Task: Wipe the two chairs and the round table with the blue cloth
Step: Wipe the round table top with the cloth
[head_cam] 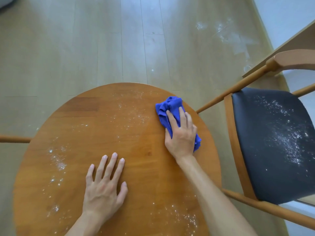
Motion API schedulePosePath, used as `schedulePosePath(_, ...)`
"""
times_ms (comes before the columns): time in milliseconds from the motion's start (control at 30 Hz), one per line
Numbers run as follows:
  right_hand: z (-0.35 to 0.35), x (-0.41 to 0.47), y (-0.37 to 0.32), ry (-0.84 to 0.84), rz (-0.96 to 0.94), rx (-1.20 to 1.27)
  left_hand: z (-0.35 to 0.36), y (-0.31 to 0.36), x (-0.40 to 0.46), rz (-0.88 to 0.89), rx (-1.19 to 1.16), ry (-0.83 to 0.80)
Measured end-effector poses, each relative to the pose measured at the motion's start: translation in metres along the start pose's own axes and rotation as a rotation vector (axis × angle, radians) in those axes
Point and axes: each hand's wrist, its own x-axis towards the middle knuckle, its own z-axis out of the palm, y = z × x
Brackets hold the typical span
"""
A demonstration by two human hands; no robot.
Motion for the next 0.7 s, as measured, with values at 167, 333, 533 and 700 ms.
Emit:
schedulePosePath(167,-0.008,-0.156,-0.039,-0.119,-0.392,0.156,-0.004,-0.008,0.000,0.032,0.006,-0.036)
schedulePosePath(333,-0.030,-0.192,0.023,-0.237,-0.680,0.112,-0.005,-0.014,-0.001,0.057,0.009,-0.063)
schedulePosePath(533,-0.035,-0.071,0.093,-0.205,-0.671,0.025,-0.003,-0.009,-0.001,0.039,-0.018,-0.035)
schedulePosePath(700,-0.025,0.028,0.109,-0.094,-0.172,0.072,-0.002,-0.008,0.000,0.038,-0.016,-0.043)
